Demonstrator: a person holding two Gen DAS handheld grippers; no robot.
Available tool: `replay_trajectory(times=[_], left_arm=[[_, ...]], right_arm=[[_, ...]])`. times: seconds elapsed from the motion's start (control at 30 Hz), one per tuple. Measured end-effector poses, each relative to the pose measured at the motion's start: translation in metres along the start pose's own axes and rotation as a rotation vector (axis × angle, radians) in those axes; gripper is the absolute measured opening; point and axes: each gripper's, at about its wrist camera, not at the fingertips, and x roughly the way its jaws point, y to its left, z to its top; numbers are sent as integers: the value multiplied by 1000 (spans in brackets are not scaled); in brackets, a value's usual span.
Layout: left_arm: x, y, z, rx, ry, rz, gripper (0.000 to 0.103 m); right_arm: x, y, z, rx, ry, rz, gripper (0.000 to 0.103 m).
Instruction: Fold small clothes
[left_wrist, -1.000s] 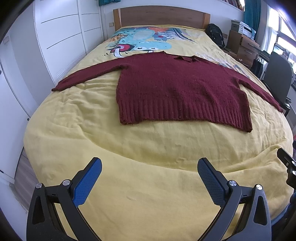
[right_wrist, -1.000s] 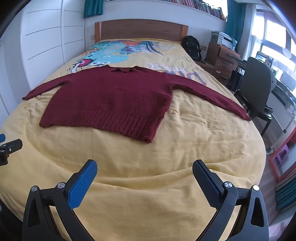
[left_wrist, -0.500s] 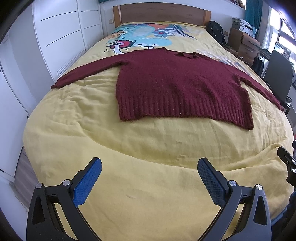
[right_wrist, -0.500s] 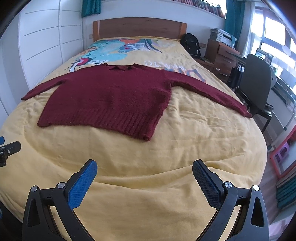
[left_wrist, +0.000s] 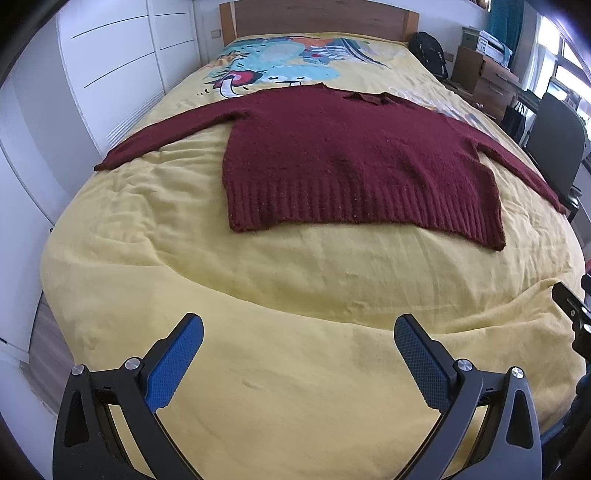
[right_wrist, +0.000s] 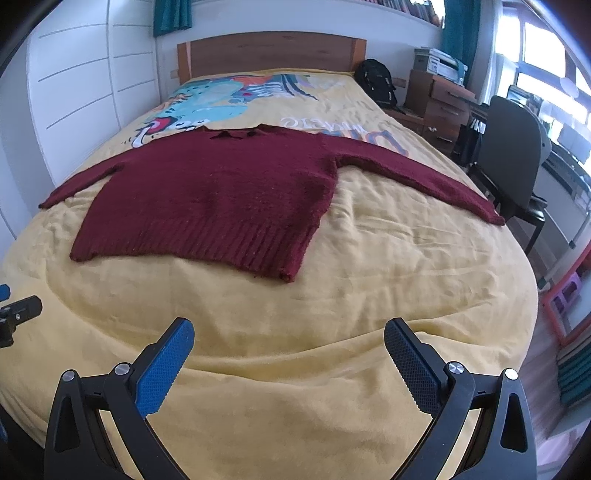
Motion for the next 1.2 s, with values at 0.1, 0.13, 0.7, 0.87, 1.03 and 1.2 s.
replay_trajectory(times=[0.1, 0.13, 0.7, 0.87, 1.03, 1.2], left_arm=[[0, 0, 4, 9, -3, 6, 102], [1, -1, 5, 9, -4, 6, 102], [5, -11, 48, 2, 25, -41, 102], [5, -15, 66, 6, 18, -37, 102], [9, -13, 83, -15, 25, -39, 102], [18, -4, 96, -68, 43, -33, 102]], right_arm=[[1, -3, 3, 9, -2, 3, 103], [2, -4, 5, 12, -3, 3, 103], [19, -43, 38, 103, -19, -6, 103], [25, -71, 47, 168, -29, -30, 103], [40, -112, 55, 260, -24, -62, 103], [63, -157, 59, 354, -1, -100, 103]])
